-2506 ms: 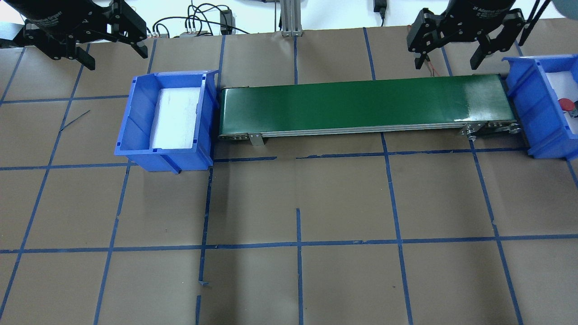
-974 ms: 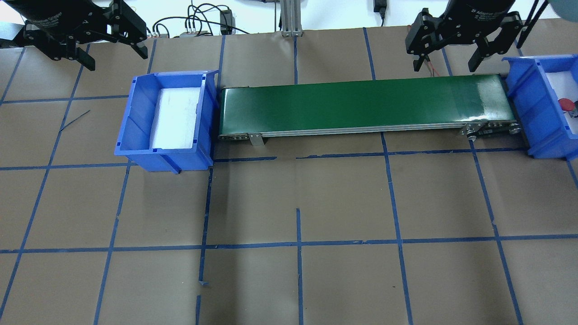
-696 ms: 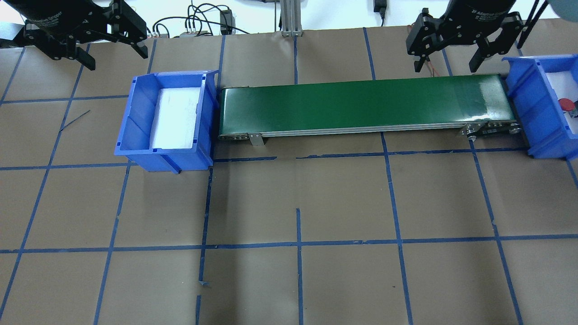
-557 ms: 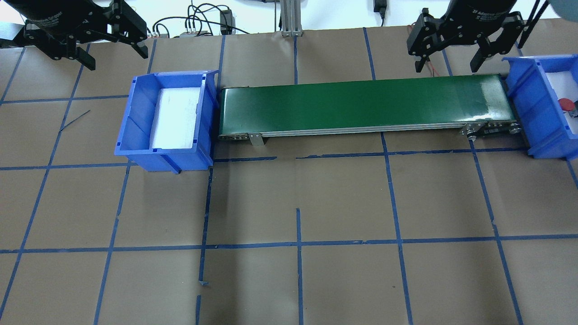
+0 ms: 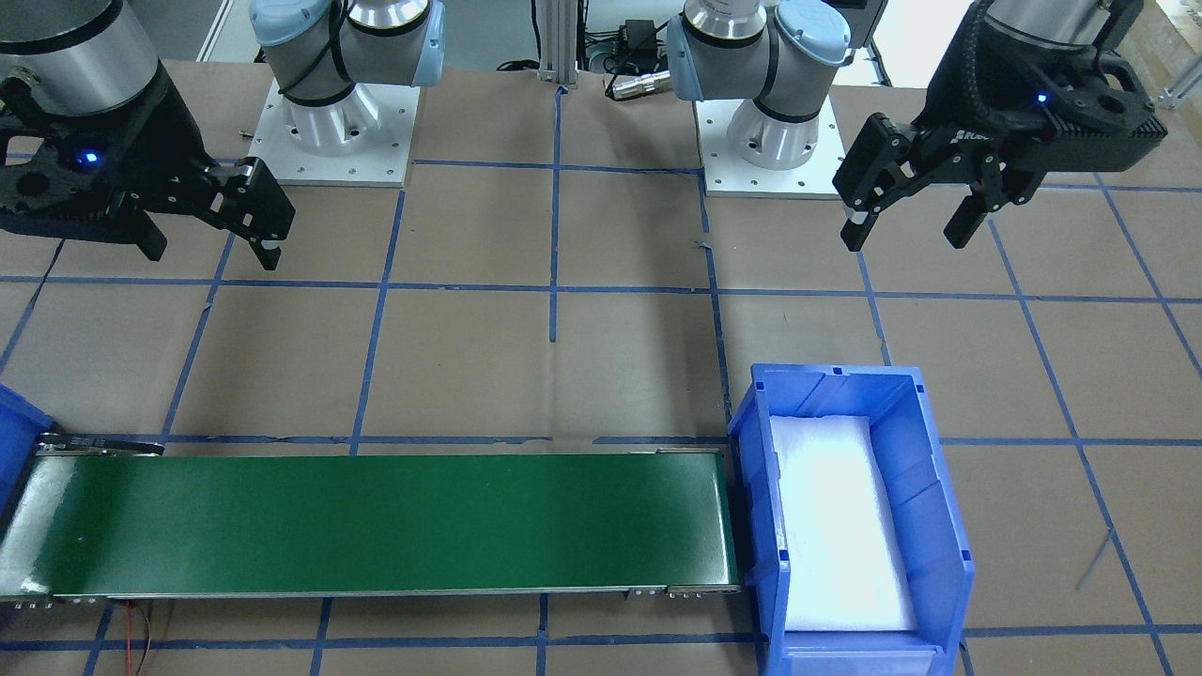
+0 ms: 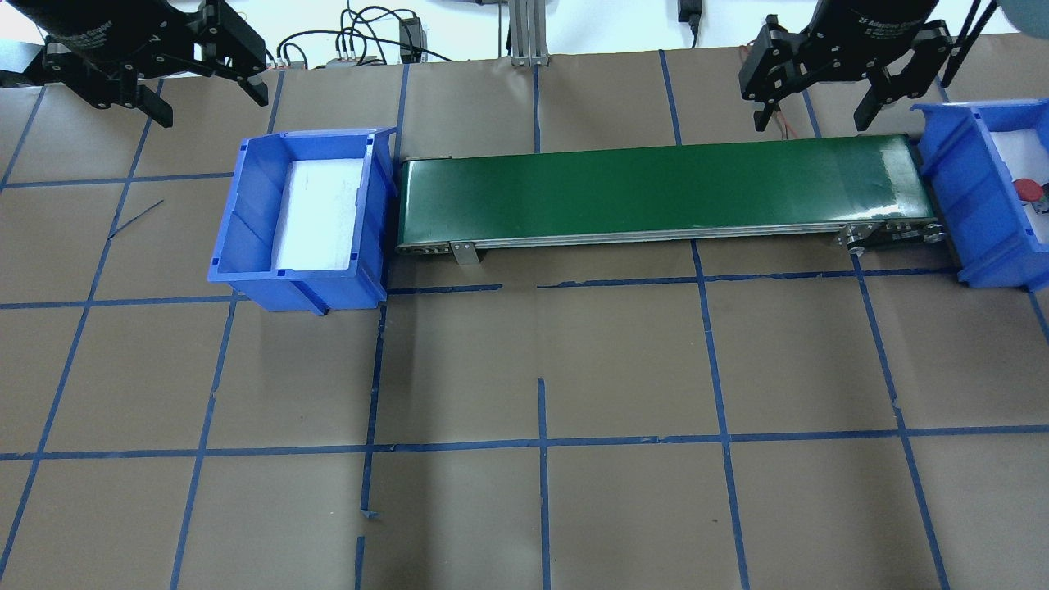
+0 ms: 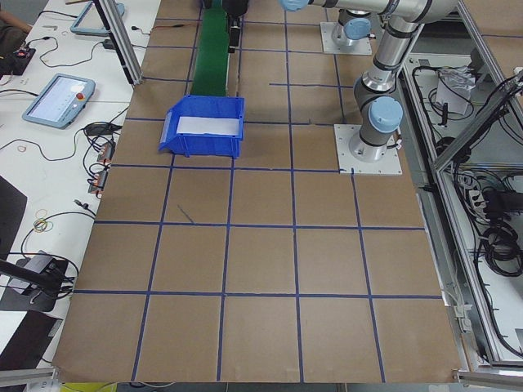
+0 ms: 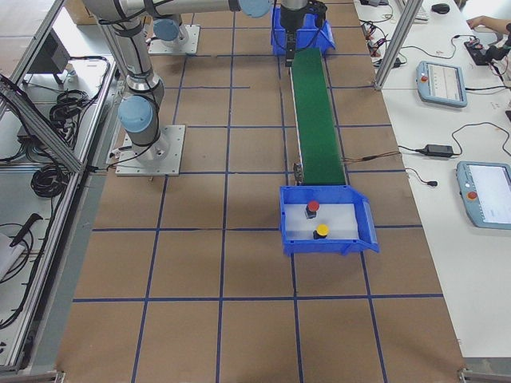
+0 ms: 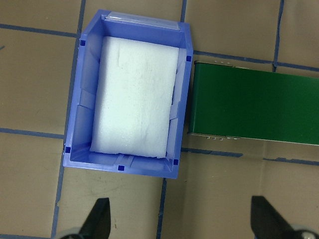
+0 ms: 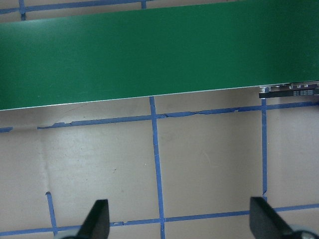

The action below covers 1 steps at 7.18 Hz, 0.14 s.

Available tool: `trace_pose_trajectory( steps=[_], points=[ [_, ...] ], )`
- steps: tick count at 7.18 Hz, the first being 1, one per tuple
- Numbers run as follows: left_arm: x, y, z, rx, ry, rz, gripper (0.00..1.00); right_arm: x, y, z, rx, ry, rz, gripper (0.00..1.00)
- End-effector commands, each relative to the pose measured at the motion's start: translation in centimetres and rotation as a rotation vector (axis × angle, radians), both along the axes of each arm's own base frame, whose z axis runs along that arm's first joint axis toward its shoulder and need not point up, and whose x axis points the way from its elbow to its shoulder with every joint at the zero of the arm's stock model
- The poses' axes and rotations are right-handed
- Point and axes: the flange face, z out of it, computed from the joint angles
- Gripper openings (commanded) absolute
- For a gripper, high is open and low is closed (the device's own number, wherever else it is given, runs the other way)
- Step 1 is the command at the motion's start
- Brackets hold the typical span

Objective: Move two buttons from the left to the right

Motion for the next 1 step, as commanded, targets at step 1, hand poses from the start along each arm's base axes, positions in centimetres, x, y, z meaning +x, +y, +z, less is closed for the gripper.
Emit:
trace_pose_trajectory(
  steps=[1],
  points=[
    [0.01,-0.01,0.01,-0.001,0.000,0.001,1.00,-0.04,0.00,0.01,0.000,0.001,0.003,1.00]
  ],
)
